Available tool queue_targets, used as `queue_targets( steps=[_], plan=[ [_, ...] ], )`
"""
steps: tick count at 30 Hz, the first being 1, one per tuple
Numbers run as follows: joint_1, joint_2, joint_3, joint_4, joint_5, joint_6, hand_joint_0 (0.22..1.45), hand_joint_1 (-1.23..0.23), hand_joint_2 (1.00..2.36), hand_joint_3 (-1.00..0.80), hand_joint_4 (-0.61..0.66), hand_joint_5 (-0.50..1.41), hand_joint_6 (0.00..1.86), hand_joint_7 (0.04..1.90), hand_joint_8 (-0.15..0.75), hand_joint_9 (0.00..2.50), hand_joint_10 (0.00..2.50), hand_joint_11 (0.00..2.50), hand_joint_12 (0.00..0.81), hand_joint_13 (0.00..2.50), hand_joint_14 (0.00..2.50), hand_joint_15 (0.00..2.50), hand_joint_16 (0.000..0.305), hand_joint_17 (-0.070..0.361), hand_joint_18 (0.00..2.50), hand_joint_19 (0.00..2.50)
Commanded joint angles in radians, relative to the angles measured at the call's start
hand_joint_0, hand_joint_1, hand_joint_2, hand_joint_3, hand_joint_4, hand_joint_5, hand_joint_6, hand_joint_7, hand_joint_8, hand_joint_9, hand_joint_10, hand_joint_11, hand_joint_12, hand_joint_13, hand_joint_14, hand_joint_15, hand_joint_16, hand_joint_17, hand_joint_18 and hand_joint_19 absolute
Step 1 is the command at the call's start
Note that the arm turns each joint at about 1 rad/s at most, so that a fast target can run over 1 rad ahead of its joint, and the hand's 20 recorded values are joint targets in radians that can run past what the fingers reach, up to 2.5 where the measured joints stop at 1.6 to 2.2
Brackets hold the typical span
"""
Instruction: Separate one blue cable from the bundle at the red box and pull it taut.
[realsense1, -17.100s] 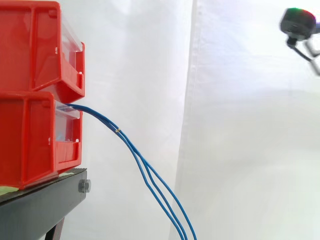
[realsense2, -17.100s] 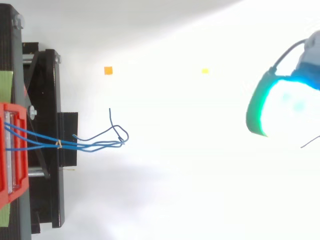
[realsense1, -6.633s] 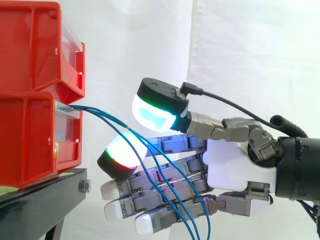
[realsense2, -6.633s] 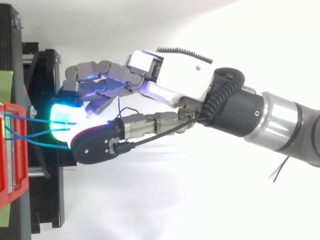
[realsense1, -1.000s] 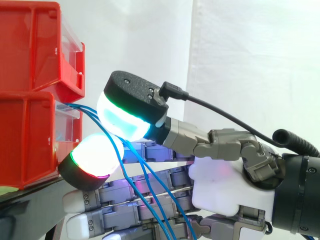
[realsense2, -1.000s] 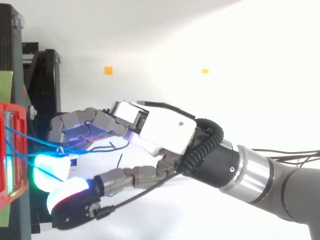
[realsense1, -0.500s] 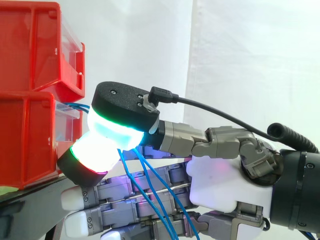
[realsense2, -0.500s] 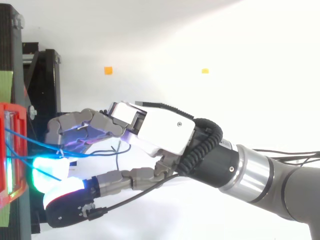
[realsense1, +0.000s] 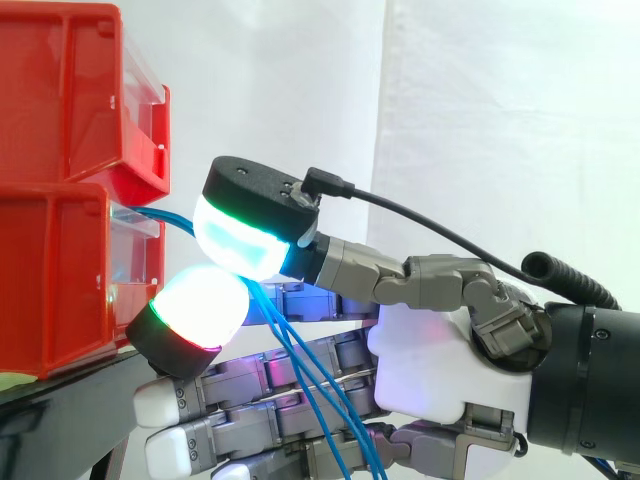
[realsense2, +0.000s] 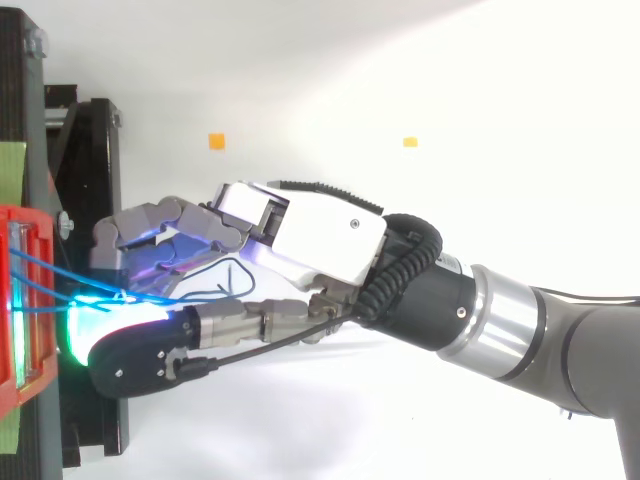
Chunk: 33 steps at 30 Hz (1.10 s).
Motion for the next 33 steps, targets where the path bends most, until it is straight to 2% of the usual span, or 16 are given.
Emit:
queue_targets(
  steps=[1, 6, 15, 19, 23, 27, 33],
  plan=[
    [-0.006, 0.0, 0.0, 0.001, -0.013, 0.001, 0.57, -0.48, 1.0, -0.47, 0.18, -0.18, 0.78, 1.13, 0.349, 0.87, 0.02, 0.69, 0.44, 0.88, 0.02, 0.59, 0.057, 0.128, 0.74, 0.71],
    [-0.017, 0.0, -0.002, -0.001, -0.031, 0.001, 0.55, -0.5, 1.0, -0.5, 0.19, -0.17, 0.77, 1.14, 0.351, 0.88, 0.02, 0.69, 0.446, 0.89, 0.02, 0.59, 0.058, 0.13, 0.74, 0.7],
    [-0.031, 0.0, -0.002, -0.012, -0.064, 0.011, 0.53, -0.62, 1.0, -0.5, 0.19, -0.17, 0.75, 1.16, 0.347, 0.86, 0.02, 0.69, 0.444, 0.89, 0.02, 0.59, 0.059, 0.132, 0.75, 0.71],
    [-0.039, 0.0, -0.005, -0.027, -0.091, 0.015, 0.52, -0.62, 1.0, -0.5, 0.19, -0.18, 0.74, 1.17, 0.352, 0.85, 0.02, 0.69, 0.448, 0.88, 0.02, 0.59, 0.06, 0.135, 0.75, 0.7],
    [-0.043, 0.002, -0.005, -0.049, -0.117, 0.017, 0.51, -0.65, 1.0, -0.5, 0.14, -0.18, 0.72, 1.19, 0.347, 0.85, 0.02, 0.69, 0.445, 0.88, 0.02, 0.59, 0.06, 0.136, 0.75, 0.7],
    [-0.045, 0.002, -0.005, -0.053, -0.12, 0.018, 0.54, -0.75, 1.0, -0.5, 0.12, -0.18, 0.71, 1.21, 0.328, 0.84, 0.02, 0.7, 0.428, 0.88, 0.02, 0.6, 0.058, 0.13, 0.73, 0.72],
    [-0.048, 0.002, -0.003, -0.053, -0.125, 0.02, 0.61, -0.73, 1.0, -0.49, 0.11, -0.17, 0.73, 1.2, 0.316, 0.86, 0.02, 0.71, 0.412, 0.88, 0.02, 0.6, 0.055, 0.123, 0.72, 0.72]
  ],
)
